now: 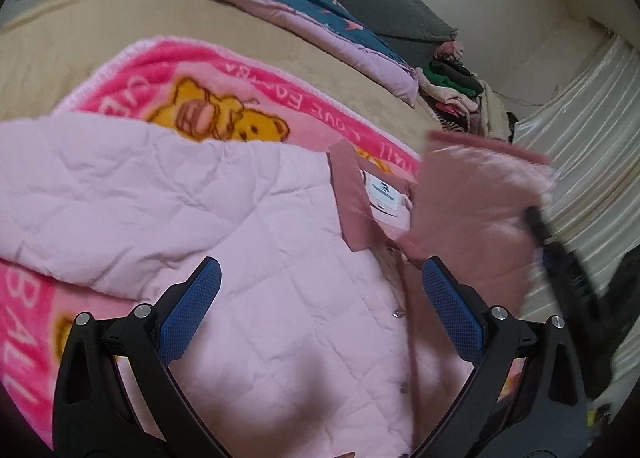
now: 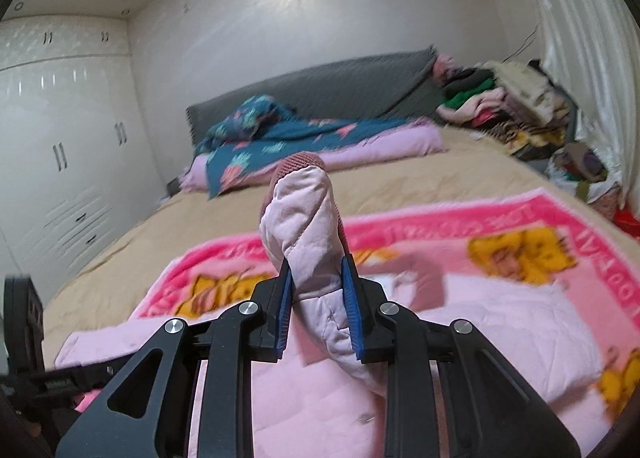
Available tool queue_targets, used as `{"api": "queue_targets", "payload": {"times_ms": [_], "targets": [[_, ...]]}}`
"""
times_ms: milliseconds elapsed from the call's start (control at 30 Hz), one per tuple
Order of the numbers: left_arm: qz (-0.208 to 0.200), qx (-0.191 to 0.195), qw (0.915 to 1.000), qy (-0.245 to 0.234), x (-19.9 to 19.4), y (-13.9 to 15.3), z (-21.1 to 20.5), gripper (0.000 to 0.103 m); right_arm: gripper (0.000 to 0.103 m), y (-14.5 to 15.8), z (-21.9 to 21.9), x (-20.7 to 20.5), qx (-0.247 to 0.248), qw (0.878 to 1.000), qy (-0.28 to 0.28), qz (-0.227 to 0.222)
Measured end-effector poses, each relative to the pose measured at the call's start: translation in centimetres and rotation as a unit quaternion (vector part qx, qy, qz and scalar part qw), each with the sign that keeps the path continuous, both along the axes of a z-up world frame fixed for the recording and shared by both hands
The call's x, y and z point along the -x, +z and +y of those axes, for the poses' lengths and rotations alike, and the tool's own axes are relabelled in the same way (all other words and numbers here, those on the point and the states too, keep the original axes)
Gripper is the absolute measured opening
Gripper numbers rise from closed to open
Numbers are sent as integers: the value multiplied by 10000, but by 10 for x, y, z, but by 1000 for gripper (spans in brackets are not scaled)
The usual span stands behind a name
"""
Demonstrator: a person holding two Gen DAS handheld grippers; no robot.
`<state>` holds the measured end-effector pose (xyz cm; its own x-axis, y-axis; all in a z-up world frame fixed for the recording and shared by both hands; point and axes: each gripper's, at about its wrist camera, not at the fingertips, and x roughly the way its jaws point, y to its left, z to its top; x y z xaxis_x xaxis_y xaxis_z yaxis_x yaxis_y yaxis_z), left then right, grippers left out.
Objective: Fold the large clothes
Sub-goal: 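Lay the sleeve across the jacket body and open the right gripper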
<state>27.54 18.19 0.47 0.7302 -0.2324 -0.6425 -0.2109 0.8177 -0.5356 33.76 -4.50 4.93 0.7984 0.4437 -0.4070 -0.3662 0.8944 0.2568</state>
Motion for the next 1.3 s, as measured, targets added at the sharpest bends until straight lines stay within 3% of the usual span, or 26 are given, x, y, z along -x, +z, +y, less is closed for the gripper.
{"api": "queue_targets", "payload": {"times_ms": [267,433,533,600,633,900,1100,1200,1300], "targets": [[88,449,9990,-13,-3,-16,9,94,23,-43,36,16,22,9982,418,426],[142,710,9974,-68,-6,-25,9,94,30,-62,40,27,-92,9944,722,771],[159,768,9968,-150,-7,-27,5,94,42,-67,37,33,-249,9910,888,970],[199,906,9955,-216,-9,-32,3,94,66,-68,30,35,-441,9888,928,1085],[225,1016,9942,-281,-11,-35,1,94,71,-68,26,38,-494,9887,892,1097],[553,1401,9868,-588,-19,-65,-19,94,74,-70,-20,38,-475,9910,415,1181],[823,1032,9890,-675,-24,-85,-39,93,74,-74,-61,41,-274,9933,-47,1119],[777,341,9935,-763,-26,-83,-56,90,74,-79,-81,42,-110,9938,-274,1071],[797,-400,9929,-785,-26,-83,-73,73,74,-83,-104,43,-58,9926,-554,1083]]}}
